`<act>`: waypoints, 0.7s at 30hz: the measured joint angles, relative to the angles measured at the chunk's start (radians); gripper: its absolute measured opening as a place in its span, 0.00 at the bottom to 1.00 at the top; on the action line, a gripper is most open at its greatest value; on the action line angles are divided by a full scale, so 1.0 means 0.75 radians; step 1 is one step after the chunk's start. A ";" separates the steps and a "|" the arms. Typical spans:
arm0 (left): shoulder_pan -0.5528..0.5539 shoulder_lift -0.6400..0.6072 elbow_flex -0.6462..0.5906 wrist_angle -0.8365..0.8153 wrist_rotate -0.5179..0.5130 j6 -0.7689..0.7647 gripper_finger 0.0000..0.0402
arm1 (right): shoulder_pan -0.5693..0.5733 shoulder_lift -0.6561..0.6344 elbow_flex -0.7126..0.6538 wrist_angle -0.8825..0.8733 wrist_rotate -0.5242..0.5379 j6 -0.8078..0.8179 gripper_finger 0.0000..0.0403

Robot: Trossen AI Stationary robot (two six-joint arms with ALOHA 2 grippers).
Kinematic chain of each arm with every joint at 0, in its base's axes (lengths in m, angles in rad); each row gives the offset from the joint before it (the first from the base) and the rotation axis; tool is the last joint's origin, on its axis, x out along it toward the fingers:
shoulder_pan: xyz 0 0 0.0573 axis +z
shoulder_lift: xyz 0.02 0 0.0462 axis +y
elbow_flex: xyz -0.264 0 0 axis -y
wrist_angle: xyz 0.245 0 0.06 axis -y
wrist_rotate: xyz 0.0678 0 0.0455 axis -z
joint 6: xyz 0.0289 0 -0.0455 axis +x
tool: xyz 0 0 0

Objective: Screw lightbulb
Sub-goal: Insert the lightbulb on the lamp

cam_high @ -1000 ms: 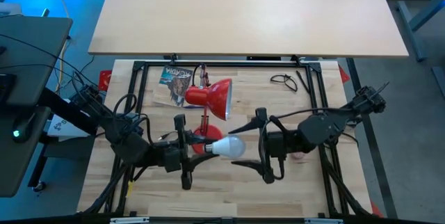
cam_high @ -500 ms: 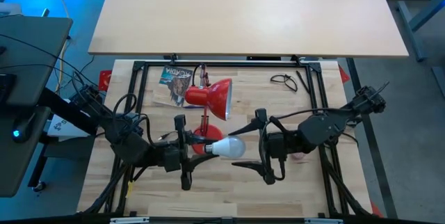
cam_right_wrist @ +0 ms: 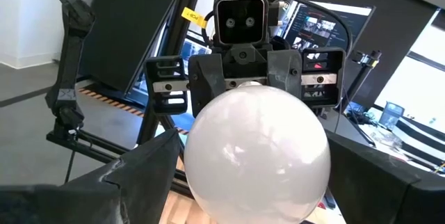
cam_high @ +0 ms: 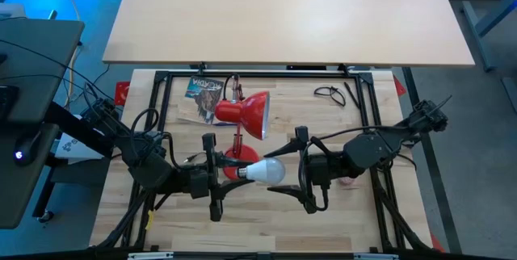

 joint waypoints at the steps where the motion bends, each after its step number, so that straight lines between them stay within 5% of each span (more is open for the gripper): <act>1: 0.000 0.000 0.000 0.000 0.000 0.000 0.29 | 0.000 0.000 0.000 0.001 -0.001 0.000 0.81; 13: 0.000 0.000 0.000 -0.002 -0.002 0.002 0.29 | -0.012 0.000 0.000 -0.006 -0.018 -0.024 0.65; 21: -0.002 0.000 -0.001 -0.006 -0.015 0.002 0.29 | -0.012 0.000 0.001 -0.020 -0.006 -0.029 0.63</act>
